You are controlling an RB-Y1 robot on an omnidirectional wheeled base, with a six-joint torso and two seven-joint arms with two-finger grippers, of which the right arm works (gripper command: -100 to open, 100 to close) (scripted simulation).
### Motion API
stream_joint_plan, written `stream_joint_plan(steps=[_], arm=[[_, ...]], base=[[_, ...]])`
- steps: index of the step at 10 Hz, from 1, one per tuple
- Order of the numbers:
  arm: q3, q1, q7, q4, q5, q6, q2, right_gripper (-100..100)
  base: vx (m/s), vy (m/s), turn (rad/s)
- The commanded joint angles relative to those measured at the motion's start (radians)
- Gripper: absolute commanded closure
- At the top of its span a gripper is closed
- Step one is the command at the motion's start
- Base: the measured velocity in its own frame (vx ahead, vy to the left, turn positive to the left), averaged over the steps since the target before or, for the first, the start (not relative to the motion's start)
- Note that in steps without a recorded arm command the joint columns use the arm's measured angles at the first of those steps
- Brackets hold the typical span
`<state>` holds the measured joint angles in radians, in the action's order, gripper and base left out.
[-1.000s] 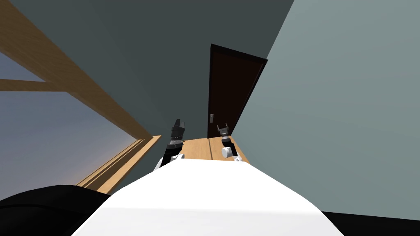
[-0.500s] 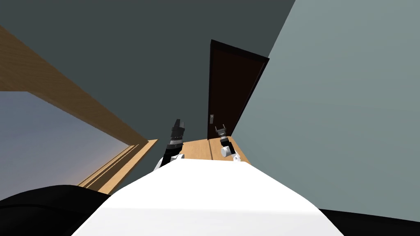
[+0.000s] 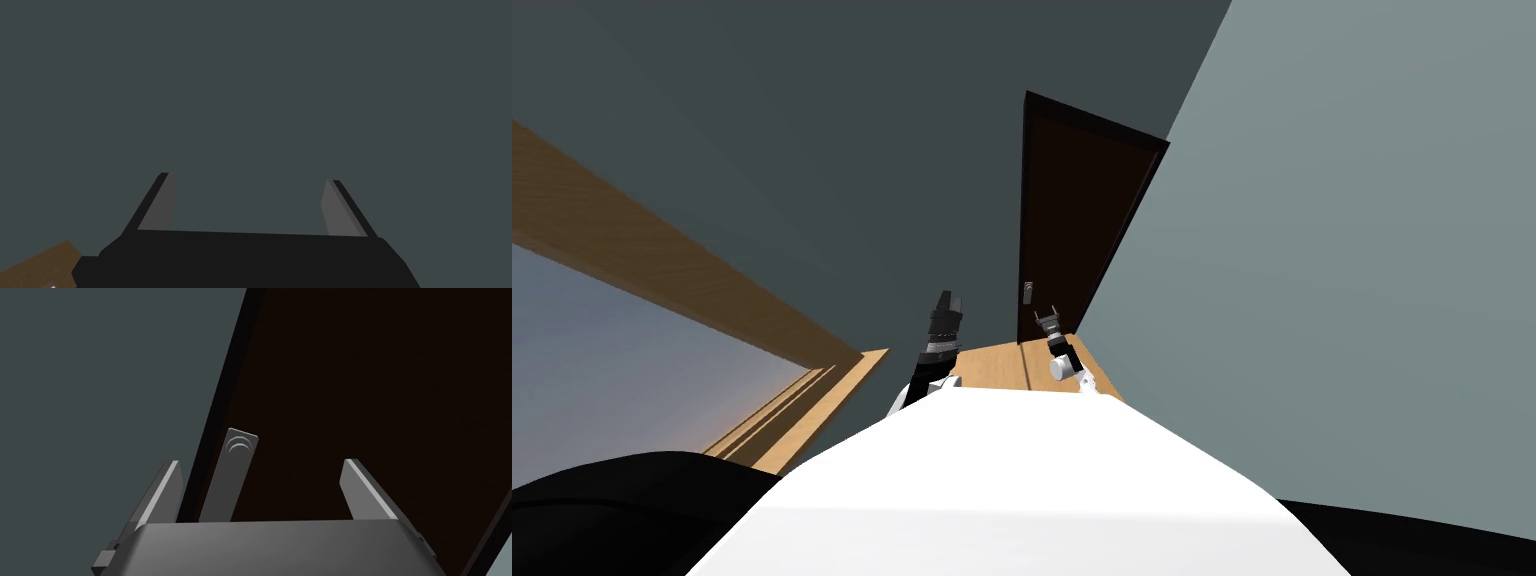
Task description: Pull the door open
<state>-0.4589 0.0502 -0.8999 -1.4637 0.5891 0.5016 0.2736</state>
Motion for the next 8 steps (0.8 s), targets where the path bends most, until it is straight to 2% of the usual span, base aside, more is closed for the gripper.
stream_joint_plan(steps=[1, 8], arm=[[-0.017, 0.021, -0.040, 0.029, 0.025, -0.009, 0.012, -100], [-0.093, 0.120, -0.198, 0.180, 0.117, -0.017, 0.064, -100]], base=[[0.100, 0.049, -0.046], [0.088, 0.053, -0.041]])
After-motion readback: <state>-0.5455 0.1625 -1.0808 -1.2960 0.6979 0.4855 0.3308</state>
